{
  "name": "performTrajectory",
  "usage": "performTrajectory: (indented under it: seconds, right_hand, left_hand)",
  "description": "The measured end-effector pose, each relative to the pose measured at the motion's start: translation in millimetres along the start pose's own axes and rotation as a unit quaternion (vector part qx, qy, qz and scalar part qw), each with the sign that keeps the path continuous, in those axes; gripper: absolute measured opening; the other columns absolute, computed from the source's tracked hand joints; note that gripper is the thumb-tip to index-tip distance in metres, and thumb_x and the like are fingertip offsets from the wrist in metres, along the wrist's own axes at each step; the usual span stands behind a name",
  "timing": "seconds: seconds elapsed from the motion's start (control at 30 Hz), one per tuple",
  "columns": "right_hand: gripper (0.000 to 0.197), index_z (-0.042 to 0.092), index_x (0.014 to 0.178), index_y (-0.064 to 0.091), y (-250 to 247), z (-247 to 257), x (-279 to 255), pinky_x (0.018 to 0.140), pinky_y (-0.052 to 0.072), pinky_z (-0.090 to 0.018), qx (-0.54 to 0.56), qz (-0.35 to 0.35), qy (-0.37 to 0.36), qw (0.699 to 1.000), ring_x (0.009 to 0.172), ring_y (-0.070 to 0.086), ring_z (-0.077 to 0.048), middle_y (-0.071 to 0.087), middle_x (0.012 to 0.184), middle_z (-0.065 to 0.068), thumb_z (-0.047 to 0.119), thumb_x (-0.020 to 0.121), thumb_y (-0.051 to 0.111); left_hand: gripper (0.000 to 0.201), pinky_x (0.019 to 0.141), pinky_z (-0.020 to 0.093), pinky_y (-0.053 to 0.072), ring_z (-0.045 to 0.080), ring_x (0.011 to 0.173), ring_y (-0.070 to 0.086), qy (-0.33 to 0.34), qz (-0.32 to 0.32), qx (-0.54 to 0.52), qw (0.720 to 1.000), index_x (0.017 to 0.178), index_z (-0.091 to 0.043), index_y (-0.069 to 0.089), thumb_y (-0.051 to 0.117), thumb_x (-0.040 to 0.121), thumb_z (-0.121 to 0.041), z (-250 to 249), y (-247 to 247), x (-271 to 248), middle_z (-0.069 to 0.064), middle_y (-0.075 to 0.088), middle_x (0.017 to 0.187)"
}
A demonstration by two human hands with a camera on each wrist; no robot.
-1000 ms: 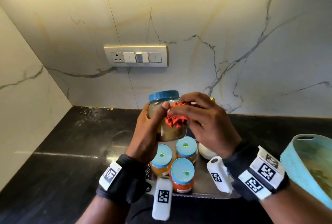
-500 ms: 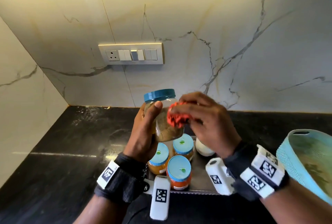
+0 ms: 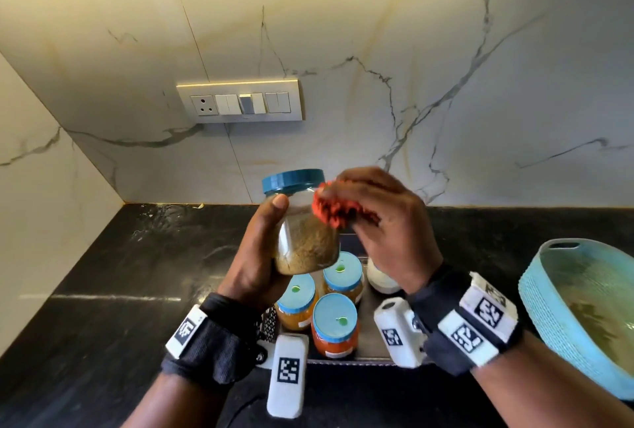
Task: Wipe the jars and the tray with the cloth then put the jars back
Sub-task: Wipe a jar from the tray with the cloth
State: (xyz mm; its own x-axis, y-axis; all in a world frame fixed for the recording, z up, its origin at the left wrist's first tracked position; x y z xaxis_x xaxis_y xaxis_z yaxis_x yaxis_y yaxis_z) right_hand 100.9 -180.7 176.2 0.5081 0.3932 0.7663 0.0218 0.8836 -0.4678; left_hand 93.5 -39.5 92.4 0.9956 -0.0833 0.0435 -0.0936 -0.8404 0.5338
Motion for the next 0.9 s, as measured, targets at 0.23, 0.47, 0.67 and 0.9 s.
performTrajectory:
  seconds: [0.23,0.47,0.67,0.9]
  right_hand:
    - [0.046,0.01,0.113,0.075,4,4,-6,0.092,0.055,-0.031,0.056,0.031,0.012,0.998,0.106,0.065,-0.02,0.066,0.111,-0.007,-0.016,0.075,0.077]
    - [0.038,0.014,0.11,0.078,9,13,-12,0.093,0.052,-0.034,-0.042,0.06,-0.049,0.996,0.108,0.062,-0.024,0.064,0.115,-0.01,-0.009,0.086,0.058]
    - [0.031,0.015,0.11,0.077,34,22,-20,0.095,0.051,-0.032,-0.072,0.12,-0.097,0.985,0.107,0.062,-0.024,0.066,0.112,-0.01,-0.003,0.091,0.061]
    - [0.04,0.012,0.112,0.076,7,-22,3,0.096,0.055,-0.032,0.014,0.034,0.058,0.998,0.109,0.064,-0.017,0.066,0.112,-0.005,-0.011,0.079,0.073]
  left_hand:
    - [0.077,0.082,0.044,0.059,0.028,0.098,0.069,0.019,-0.002,-0.046,0.999,0.124,-0.013,0.072,0.084,0.067,-0.063,-12,-2,3,0.018,0.07,0.115]
    - [0.053,0.08,0.042,0.061,0.032,0.102,0.07,0.002,-0.065,0.028,0.997,0.133,-0.009,0.063,0.051,0.101,-0.049,-8,-15,6,0.023,0.071,0.12]
    - [0.072,0.073,0.042,0.061,0.034,0.101,0.073,0.011,-0.126,0.151,0.981,0.125,-0.002,0.06,0.079,0.079,-0.052,4,-25,6,0.022,0.072,0.111]
    - [0.069,0.086,0.063,0.06,0.038,0.107,0.07,0.019,-0.115,0.127,0.985,0.133,-0.001,0.057,0.075,0.088,-0.05,5,-21,10,0.025,0.069,0.121]
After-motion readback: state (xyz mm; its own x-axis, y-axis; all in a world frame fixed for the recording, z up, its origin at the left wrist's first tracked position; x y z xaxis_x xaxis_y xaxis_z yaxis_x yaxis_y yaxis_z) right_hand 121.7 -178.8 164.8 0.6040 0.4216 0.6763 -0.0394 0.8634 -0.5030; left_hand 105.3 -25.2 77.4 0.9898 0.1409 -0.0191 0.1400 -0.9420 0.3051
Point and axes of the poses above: each hand's wrist, its own x-axis towards the middle knuckle, its own y-axis out of the palm, z = x × y, the point moved 9 cm from there along x, towards the middle knuckle
